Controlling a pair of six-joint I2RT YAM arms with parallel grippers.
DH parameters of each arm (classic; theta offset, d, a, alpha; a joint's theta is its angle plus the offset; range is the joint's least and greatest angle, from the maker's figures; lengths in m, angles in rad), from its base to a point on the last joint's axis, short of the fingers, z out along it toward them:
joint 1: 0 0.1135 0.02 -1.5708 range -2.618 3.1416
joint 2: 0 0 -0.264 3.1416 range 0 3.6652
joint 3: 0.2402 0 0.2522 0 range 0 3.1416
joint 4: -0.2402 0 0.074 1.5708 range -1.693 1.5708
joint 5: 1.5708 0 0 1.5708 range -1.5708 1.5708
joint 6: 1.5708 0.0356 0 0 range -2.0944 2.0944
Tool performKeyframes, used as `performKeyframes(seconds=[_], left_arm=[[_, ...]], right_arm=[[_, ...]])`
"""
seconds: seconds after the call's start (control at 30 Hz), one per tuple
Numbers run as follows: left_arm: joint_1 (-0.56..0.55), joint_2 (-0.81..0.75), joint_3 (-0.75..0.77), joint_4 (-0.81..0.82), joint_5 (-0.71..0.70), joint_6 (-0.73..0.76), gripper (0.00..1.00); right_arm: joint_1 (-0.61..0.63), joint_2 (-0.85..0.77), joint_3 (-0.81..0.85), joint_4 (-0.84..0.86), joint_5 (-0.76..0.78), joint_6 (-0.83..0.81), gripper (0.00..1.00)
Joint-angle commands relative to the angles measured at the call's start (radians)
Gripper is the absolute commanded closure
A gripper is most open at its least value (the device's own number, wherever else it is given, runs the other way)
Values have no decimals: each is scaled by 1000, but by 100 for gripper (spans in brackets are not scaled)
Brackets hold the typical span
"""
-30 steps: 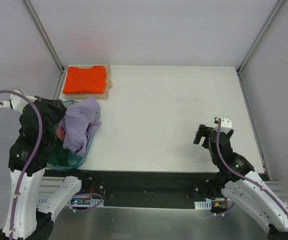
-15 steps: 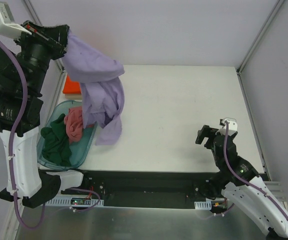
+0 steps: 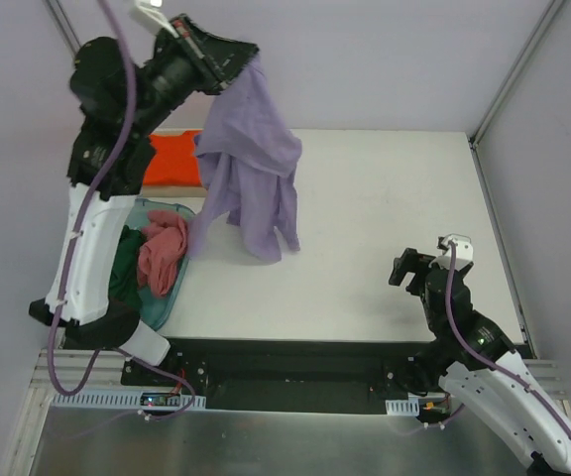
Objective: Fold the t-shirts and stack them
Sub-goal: Move the tshirt to the center of the board
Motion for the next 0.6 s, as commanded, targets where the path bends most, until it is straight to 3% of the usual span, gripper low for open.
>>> performKeyframes(seconds=[0.0,0.2,0.33,0.43,0.57], left_arm=[[-111,114,109,79,83,8,100],[-277,272,261,79,57,35,100],[-360,259,272,79,10,123,100],[-361,163,110,79,-64,203,100],[-349,-15,-280,88,-359,293,100]], right_arm=[[-3,-27,-3,12,15,-5,4],[-3,-16,-4,12,5,6,4],[-2,-16,-3,3,13,9,4],[-3,-22,-1,-4,7,13,4],[-1,-27,10,-21,-10,22,4]])
